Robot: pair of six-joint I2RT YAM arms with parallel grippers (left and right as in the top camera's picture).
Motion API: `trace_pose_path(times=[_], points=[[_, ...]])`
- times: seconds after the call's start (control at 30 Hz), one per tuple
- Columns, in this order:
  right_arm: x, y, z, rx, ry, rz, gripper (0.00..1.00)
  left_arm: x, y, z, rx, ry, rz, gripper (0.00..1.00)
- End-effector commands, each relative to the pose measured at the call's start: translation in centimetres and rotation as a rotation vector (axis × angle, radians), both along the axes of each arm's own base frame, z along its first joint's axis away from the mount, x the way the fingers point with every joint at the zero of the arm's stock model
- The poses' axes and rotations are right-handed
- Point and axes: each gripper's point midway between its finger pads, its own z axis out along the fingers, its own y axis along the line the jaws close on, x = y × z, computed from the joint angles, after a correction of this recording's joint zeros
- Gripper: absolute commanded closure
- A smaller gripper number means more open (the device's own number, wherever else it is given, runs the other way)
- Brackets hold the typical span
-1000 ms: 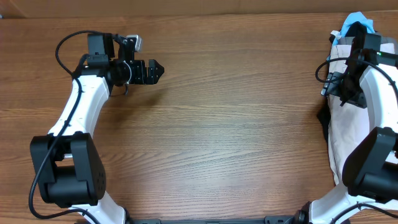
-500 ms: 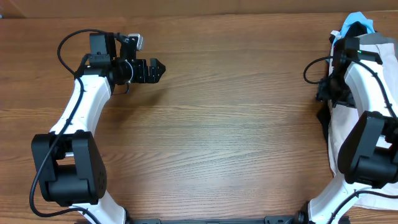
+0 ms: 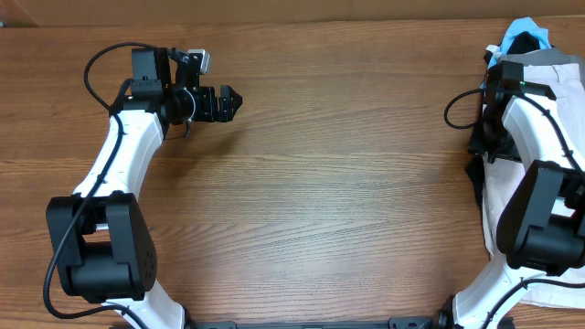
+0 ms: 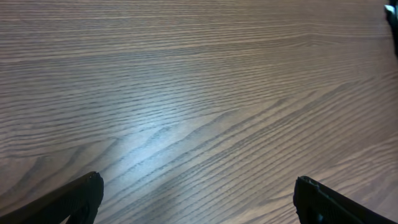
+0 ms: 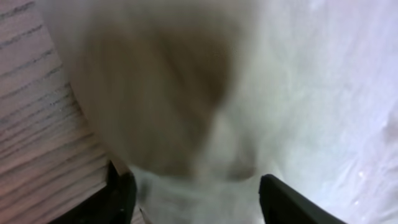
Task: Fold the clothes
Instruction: 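Reach the right gripper to the beige shorts on the clothes pile and grasp, then lift the beige shorts with the right gripper and drop them mid-table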
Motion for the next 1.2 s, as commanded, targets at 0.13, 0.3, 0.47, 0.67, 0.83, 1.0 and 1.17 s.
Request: trace_pose_path(times=[0.13,0.3,0.47,0.67,0.83,1.0,1.17], points=[[1.0,1.8,-1.3,0.033,-0.003,0.038,0.28,0.7,0.3,0.1,0.032,-0.018,0.002,0.0],[-0.1,1.5,-2.5,0.012,0.034,0.02,0.36,0.7,0.4,0.0,0.037,-0.018,0.006,0.0],[-1.5,0.3,-2.9,-0.046,0.061,-0.029,0.43,0.7,0.4,0.0,0.037,-0.018,0.006,0.0],[-1.6,-0.5,-2.5,-0.082,0.047,-0.07,0.56,0.7,0.4,0.0,0.037,-0.018,0.006,0.0],[-1.3,-0.5,-2.0,-0.082,0.035,-0.071,0.67,0.7,0.4,0.0,0.037,-0.018,0.006,0.0],[-1.0,-0.4,-1.1,-0.074,0.016,-0.07,0.94,0.7,0.4,0.0,0.037,-0.018,0.006,0.02],[-0.6,0.5,0.5,-0.021,-0.022,-0.066,0.96,0.9,0.5,0.0,0.043,-0.023,0.011,0.09]])
